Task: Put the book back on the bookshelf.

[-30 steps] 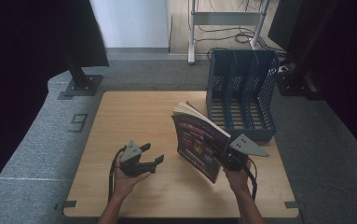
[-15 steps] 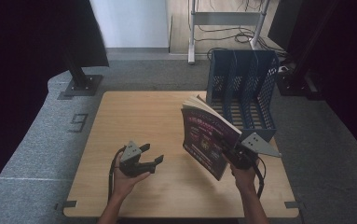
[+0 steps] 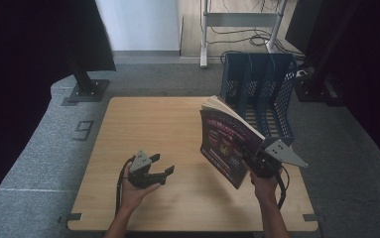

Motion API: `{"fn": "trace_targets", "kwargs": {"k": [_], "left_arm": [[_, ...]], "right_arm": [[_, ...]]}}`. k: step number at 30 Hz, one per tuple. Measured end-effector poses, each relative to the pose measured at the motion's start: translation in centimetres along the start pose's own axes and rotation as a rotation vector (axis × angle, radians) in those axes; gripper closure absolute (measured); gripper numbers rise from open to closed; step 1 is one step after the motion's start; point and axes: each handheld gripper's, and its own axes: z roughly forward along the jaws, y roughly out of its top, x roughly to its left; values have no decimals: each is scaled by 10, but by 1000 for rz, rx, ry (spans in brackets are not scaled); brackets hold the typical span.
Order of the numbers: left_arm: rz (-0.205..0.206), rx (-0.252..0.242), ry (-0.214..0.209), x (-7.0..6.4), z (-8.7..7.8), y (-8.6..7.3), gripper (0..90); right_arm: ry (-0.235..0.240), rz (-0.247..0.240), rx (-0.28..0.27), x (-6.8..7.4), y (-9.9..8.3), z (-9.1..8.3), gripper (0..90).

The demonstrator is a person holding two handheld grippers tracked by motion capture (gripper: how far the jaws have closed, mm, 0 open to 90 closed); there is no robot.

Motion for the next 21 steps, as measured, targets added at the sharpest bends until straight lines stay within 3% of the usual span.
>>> {"fn": "trace_targets", "kwargs": {"k": [8, 21], "left_arm": [[12, 13, 16, 1, 1, -1, 257], [-1, 13, 16, 4, 0, -1, 257]], "right_arm": [[-29, 7, -25, -6, 2, -7, 818], [-91, 16, -73, -20, 8, -18, 819]]}}
